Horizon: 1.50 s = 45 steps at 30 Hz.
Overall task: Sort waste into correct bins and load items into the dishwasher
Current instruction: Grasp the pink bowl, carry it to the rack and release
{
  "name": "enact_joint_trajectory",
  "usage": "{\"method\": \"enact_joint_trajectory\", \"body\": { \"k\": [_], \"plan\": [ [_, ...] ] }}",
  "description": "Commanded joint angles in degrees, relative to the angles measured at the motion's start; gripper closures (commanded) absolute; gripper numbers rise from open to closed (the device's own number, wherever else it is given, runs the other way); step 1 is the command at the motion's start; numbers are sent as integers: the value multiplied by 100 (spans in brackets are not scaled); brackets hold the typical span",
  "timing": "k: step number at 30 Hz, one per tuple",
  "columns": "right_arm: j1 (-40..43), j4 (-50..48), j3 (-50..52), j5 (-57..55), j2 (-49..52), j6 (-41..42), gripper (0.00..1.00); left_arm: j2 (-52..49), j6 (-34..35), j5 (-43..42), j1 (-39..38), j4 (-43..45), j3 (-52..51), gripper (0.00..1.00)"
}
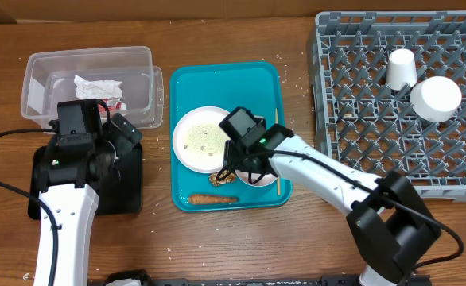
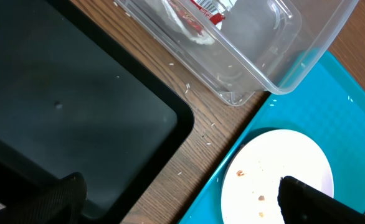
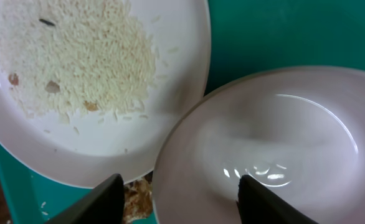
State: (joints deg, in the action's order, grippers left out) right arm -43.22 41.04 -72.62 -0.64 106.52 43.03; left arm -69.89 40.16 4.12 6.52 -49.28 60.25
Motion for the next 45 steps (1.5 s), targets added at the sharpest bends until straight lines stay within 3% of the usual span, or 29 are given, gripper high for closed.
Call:
{"method": "enact_joint_trajectory", "body": {
  "k": [1,3,7,14,17,20,24,30,35,40,45],
  "plan": [
    [-28,-37,31,-90,39,26,54,24,35,-11,22,2,59,0],
    [-28,-26,31,-131,39,17,61,24,35,-11,22,4,59,0],
    [-28,-4,31,-125,42,-26,62,24,35,-11,22,2,59,0],
    [-149,-4,31,-66,98,-103,80,24,35,-11,22,2,59,0],
    [-210,-116,0,223,98,-103,83,24,33,-11,22,2,59,0],
    [-203,-61,-149,267,96,-103,96,24,33,-11,22,4,59,0],
    [-57,236,-579,271,85,-131,96,24,33,-13,22,4,59,0],
    [407,1646,-1923,157,20,-737,96,24,35,-11,22,2,59,0],
    [1266,2975,-3281,-15,-229,-1325,96,24,33,-11,22,2,59,0],
    [2669,3571,-3995,111,-673,-1808,96,24,35,-11,22,4,59,0],
    [4760,3803,-3993,2022,-988,-3123,96,24,33,-11,22,2,59,0]
  ]
}}
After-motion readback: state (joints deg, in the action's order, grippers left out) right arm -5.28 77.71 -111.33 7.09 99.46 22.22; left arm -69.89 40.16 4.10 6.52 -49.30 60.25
